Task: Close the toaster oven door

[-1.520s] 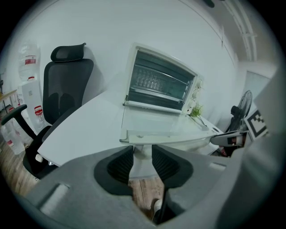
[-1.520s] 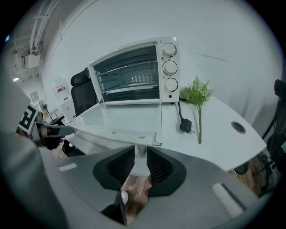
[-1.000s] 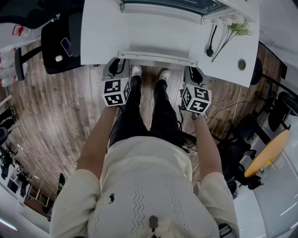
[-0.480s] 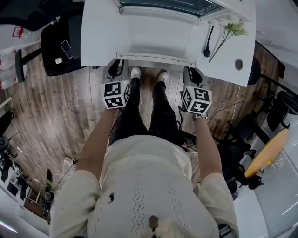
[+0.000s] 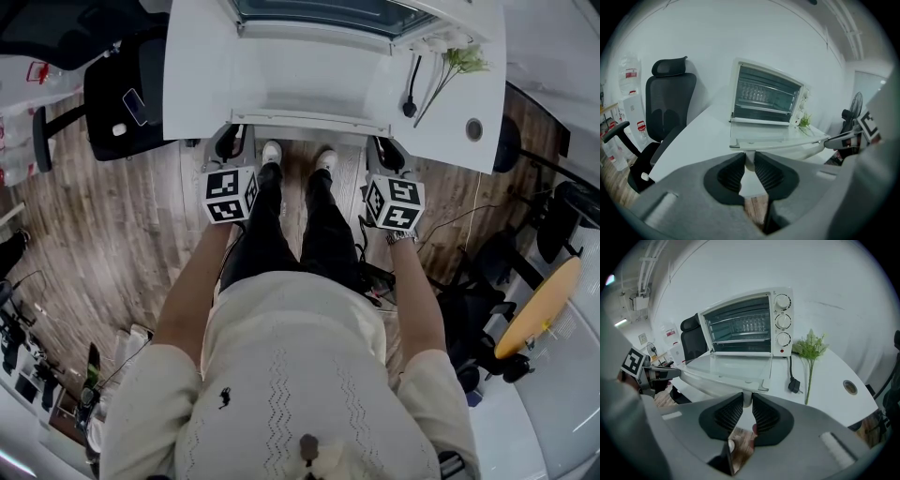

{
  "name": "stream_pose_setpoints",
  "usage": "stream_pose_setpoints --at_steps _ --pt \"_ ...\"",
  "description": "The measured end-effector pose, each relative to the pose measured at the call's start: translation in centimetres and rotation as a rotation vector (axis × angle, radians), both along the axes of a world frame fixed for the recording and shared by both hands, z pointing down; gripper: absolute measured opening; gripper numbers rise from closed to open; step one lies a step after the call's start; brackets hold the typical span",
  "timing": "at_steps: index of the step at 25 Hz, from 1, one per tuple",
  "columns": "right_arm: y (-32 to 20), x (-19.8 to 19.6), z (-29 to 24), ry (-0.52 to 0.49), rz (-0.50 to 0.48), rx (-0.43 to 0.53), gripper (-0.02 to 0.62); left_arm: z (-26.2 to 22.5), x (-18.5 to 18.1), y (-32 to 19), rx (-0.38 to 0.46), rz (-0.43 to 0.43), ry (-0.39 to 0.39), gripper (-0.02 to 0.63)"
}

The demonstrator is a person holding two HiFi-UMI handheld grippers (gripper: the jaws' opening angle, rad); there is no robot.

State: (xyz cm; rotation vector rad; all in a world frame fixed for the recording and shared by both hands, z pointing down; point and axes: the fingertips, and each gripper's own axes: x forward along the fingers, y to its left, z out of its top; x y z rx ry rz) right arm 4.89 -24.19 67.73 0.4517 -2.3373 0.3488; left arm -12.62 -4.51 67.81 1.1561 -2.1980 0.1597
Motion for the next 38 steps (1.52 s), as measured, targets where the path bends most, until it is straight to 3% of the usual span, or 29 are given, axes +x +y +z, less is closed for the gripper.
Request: stream_pose_setpoints --at_steps 38 --pt "-0.8 -0.8 -3.6 0.015 -0.018 -0.034 0.075 -3.8 -0.7 -0.8 0.031 0.013 -0.024 0.067"
